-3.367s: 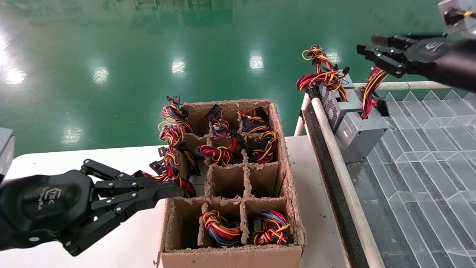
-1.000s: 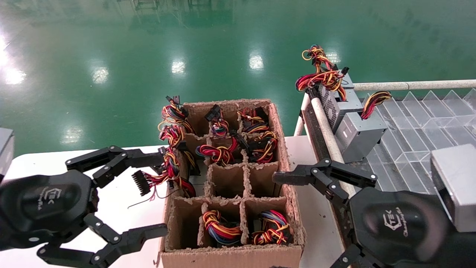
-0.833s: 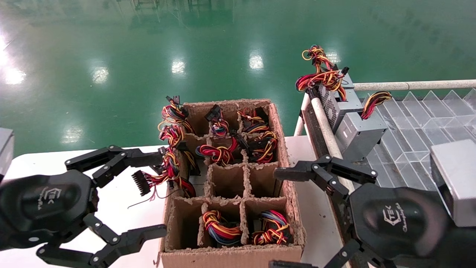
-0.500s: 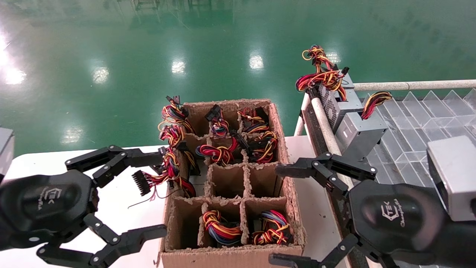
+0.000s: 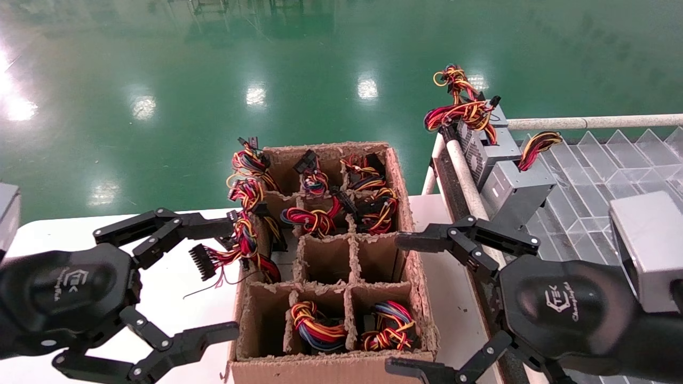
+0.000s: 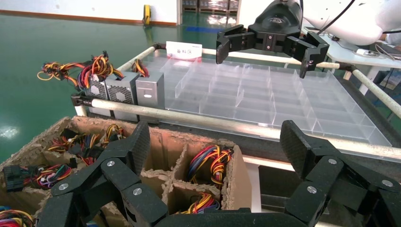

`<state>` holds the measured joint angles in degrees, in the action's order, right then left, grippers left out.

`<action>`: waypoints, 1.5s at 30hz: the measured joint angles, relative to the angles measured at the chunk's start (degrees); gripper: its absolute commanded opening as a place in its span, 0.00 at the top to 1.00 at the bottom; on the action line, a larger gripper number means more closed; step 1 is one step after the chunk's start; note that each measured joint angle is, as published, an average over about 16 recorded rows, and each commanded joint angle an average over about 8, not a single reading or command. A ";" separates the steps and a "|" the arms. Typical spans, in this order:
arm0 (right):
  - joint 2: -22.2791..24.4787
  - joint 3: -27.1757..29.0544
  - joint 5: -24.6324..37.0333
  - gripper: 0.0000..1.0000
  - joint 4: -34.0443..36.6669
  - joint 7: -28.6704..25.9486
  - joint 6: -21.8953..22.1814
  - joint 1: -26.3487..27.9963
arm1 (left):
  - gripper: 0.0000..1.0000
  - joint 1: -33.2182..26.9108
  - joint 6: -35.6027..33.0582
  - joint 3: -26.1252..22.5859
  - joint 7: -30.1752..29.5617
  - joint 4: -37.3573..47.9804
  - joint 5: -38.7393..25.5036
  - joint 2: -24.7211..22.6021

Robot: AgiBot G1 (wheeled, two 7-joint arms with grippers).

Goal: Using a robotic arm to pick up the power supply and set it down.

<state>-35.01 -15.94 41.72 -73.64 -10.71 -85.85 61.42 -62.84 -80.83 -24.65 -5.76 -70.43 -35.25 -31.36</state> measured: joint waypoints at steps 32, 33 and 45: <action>0.00 -0.08 0.14 0.00 0.08 -0.04 0.17 0.13 | 0.00 0.00 0.00 0.00 0.00 0.00 0.00 0.00; 0.00 -0.08 0.14 0.00 0.08 -0.04 0.17 0.13 | 0.00 0.00 0.00 0.00 0.00 0.00 0.00 0.00; 0.00 -0.08 0.14 0.00 0.08 -0.05 0.18 0.13 | 0.00 0.00 0.00 0.00 0.00 0.00 0.00 0.00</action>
<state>-35.01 -16.02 41.86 -73.56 -10.75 -85.67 61.55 -62.84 -80.83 -24.65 -5.77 -70.43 -35.25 -31.36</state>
